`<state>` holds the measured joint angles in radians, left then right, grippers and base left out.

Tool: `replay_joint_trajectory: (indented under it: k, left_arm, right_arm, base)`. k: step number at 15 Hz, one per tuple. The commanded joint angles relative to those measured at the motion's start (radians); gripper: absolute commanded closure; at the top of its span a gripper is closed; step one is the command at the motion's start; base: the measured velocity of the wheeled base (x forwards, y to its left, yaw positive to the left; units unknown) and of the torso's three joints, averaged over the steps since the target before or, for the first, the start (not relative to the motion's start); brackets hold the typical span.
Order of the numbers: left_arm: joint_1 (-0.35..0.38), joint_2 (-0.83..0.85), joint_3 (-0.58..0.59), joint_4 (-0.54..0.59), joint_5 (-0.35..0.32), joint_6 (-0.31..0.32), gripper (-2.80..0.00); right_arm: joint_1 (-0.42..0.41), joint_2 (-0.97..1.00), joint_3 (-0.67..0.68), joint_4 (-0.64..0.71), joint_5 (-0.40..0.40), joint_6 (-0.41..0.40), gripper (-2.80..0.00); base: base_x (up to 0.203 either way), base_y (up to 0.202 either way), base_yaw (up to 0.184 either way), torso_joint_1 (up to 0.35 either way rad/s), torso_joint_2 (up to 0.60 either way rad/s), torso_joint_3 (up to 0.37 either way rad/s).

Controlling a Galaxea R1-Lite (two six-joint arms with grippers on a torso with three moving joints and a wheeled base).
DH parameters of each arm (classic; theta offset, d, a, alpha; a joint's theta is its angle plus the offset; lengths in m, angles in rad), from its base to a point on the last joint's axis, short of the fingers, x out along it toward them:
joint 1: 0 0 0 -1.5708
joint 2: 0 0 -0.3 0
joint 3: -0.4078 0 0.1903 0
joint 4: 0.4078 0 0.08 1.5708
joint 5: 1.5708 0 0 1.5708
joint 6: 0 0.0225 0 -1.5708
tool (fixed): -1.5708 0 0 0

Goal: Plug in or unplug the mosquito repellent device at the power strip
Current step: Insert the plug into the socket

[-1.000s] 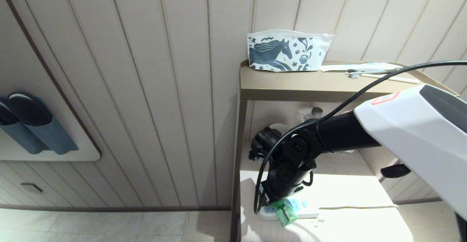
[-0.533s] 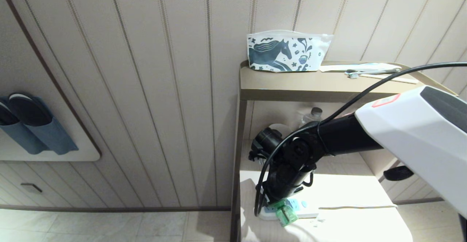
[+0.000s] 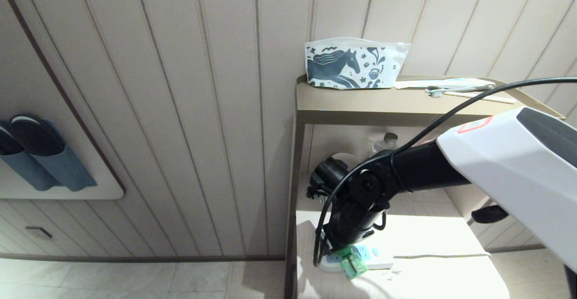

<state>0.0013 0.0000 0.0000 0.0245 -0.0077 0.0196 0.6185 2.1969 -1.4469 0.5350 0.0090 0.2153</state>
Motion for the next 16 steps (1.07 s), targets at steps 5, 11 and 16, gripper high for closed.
replay_joint_trajectory:
  k: [5, 11, 16]
  left_arm:
    - [0.000, 0.002, 0.000, 0.000, 0.000, 0.000, 0.00]
    - [0.000, 0.002, 0.000, 0.000, 0.000, 0.000, 0.00]
    - [0.000, 0.002, 0.000, 0.000, 0.000, 0.000, 0.00]
  right_arm:
    - [0.000, 0.018, -0.006, 0.002, -0.003, 0.001, 0.00]
    - [-0.016, 0.028, -0.020, 0.002, -0.005, 0.004, 0.00]
    - [-0.016, 0.027, -0.010, 0.002, -0.006, 0.004, 0.00]
  base:
    - [0.000, 0.000, 0.000, 0.000, 0.00, 0.000]
    - [0.000, 0.000, 0.000, 0.000, 0.00, 0.000]
    - [0.000, 0.000, 0.000, 0.000, 0.00, 0.000]
